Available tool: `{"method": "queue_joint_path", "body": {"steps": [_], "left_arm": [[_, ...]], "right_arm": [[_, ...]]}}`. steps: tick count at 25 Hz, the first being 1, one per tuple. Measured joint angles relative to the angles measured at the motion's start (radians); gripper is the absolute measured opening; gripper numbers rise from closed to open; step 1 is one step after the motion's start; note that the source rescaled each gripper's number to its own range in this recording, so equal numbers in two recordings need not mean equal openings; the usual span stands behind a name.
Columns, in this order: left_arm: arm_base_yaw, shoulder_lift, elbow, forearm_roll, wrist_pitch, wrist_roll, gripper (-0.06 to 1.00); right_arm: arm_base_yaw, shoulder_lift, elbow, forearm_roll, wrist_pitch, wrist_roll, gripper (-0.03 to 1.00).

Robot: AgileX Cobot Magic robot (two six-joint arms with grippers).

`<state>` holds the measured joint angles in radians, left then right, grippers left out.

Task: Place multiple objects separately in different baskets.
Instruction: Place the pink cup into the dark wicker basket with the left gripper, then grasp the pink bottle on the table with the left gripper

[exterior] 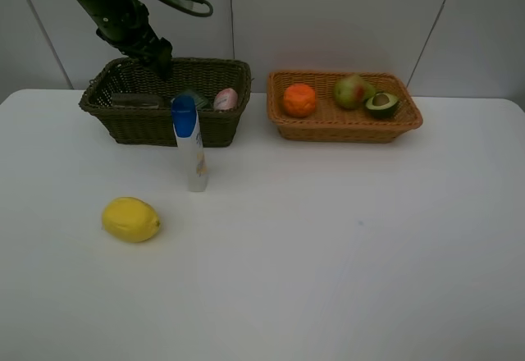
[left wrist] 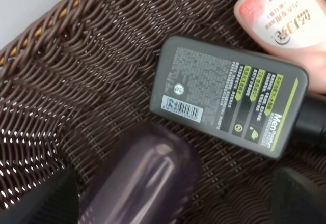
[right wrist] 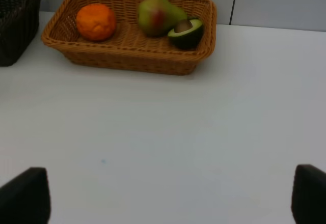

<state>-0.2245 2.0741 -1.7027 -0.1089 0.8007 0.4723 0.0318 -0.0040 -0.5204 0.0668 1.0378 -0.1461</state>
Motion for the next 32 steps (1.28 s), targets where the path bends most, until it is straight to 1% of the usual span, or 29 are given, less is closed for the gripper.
{"method": "queue_joint_path", "body": {"steps": [17,21,27,32], "left_arm": [[0.0,-0.009,0.001,0.0,-0.009,-0.038,1.0],[0.0,-0.041,0.001,-0.023,-0.009,-0.051,1.0],[-0.005,-0.115,0.001,-0.071,-0.007,-0.109,1.0],[-0.034,-0.175,0.001,-0.105,0.015,-0.195,1.0]], "right_arm": [[0.0,0.0,0.0,0.0,0.0,0.0,1.0],[0.0,0.0,0.0,0.0,0.0,0.0,1.0],[0.0,0.0,0.0,0.0,0.0,0.0,1.0],[0.0,0.0,0.0,0.0,0.0,0.0,1.0]]}}
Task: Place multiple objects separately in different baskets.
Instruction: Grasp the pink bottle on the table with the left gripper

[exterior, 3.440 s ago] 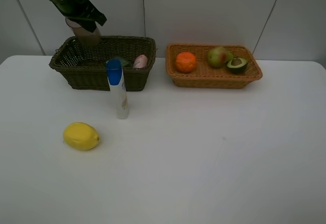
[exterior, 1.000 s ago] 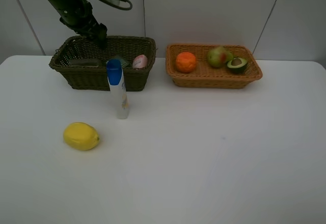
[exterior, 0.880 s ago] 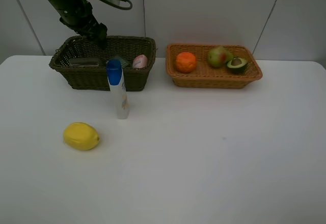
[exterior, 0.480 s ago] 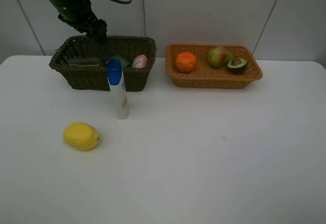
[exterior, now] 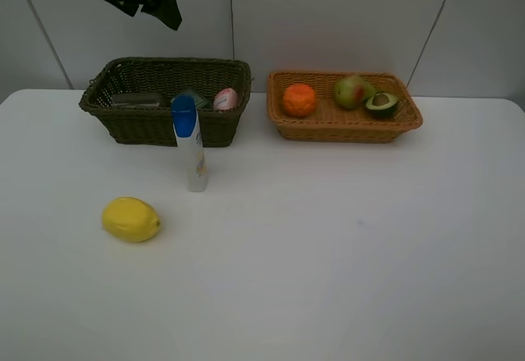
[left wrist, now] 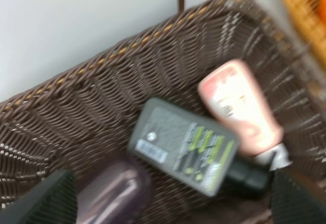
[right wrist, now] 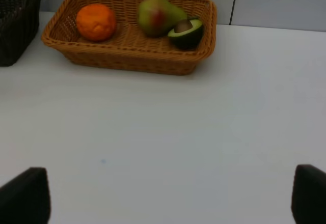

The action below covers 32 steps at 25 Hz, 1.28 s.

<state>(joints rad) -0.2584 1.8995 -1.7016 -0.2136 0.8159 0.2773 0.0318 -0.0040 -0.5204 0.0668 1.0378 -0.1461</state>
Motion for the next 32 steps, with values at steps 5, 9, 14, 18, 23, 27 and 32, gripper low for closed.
{"method": "queue_joint_path", "body": {"steps": [5,9,14,18,23,27,32], "left_arm": [[-0.056,-0.033,0.0,-0.008,0.042,-0.092,1.0],[-0.11,-0.034,0.0,-0.008,0.075,-0.155,1.0],[-0.173,-0.034,0.0,0.009,0.113,-0.252,1.0],[-0.211,-0.034,0.0,0.055,0.137,-0.38,1.0],[-0.236,-0.034,0.0,0.132,0.193,-0.56,1.0],[-0.244,-0.028,0.0,0.146,0.258,-0.617,1.0],[-0.245,0.021,0.0,0.148,0.321,-0.643,1.0]], "right_arm": [[0.0,0.0,0.0,0.0,0.0,0.0,1.0],[0.0,0.0,0.0,0.0,0.0,0.0,1.0],[0.0,0.0,0.0,0.0,0.0,0.0,1.0],[0.0,0.0,0.0,0.0,0.0,0.0,1.0],[0.0,0.0,0.0,0.0,0.0,0.0,1.0],[0.0,0.0,0.0,0.0,0.0,0.0,1.0],[0.0,0.0,0.0,0.0,0.0,0.0,1.0]]}}
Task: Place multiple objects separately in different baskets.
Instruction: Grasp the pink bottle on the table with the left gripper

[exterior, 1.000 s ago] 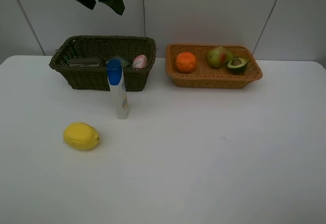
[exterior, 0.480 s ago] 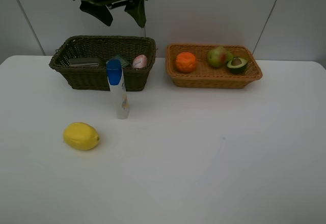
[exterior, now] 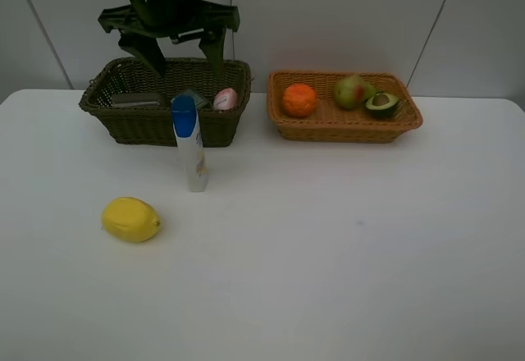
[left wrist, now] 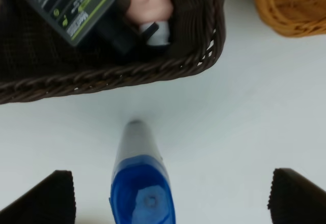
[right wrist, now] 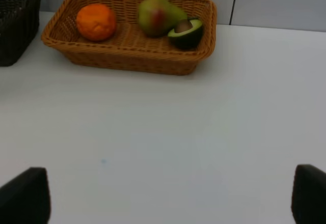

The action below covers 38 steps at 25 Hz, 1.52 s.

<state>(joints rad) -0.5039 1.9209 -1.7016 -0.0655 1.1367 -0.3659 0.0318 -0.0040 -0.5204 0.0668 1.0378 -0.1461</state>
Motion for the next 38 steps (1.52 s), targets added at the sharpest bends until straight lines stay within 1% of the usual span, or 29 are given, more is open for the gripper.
{"method": "queue_joint_path", "body": {"steps": [17,26,38], "left_arm": [[-0.011,0.084,0.032,0.017,0.03,-0.006,1.0],[-0.011,0.086,0.045,0.017,0.018,0.057,1.0],[-0.011,0.086,0.045,0.017,0.016,0.062,1.0]], "right_arm": [[0.0,0.0,0.0,0.0,0.0,0.0,1.0],[0.0,0.0,0.0,0.0,0.0,0.0,1.0],[0.0,0.0,0.0,0.0,0.0,0.0,1.0]]}}
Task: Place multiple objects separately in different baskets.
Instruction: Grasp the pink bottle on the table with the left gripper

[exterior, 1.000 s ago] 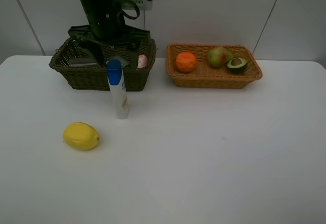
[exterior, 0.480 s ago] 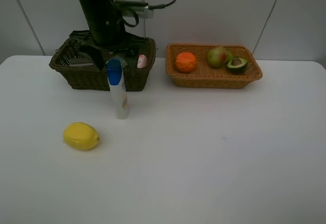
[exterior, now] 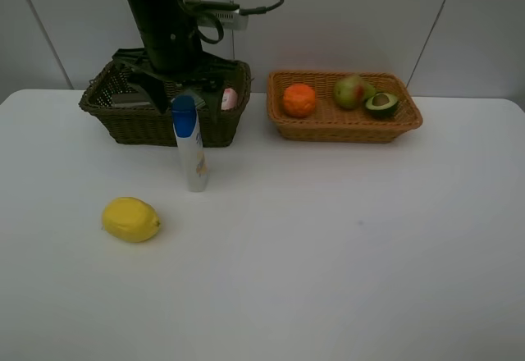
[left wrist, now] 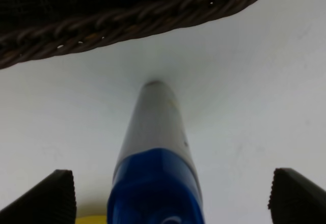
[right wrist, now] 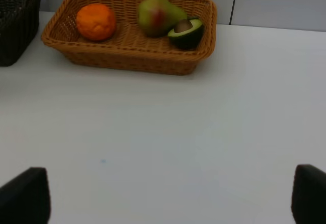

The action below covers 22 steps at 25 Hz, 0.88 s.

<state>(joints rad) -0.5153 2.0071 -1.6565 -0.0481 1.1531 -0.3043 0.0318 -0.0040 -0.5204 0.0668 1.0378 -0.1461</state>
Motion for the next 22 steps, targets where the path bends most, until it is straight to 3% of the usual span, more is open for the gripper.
{"method": "queue_joint_path", "body": {"steps": [22], "left_arm": [[-0.001,0.0,0.0,0.0,0.027,0.02,1.0]], "right_arm": [[0.0,0.0,0.0,0.0,0.0,0.0,1.0]]}}
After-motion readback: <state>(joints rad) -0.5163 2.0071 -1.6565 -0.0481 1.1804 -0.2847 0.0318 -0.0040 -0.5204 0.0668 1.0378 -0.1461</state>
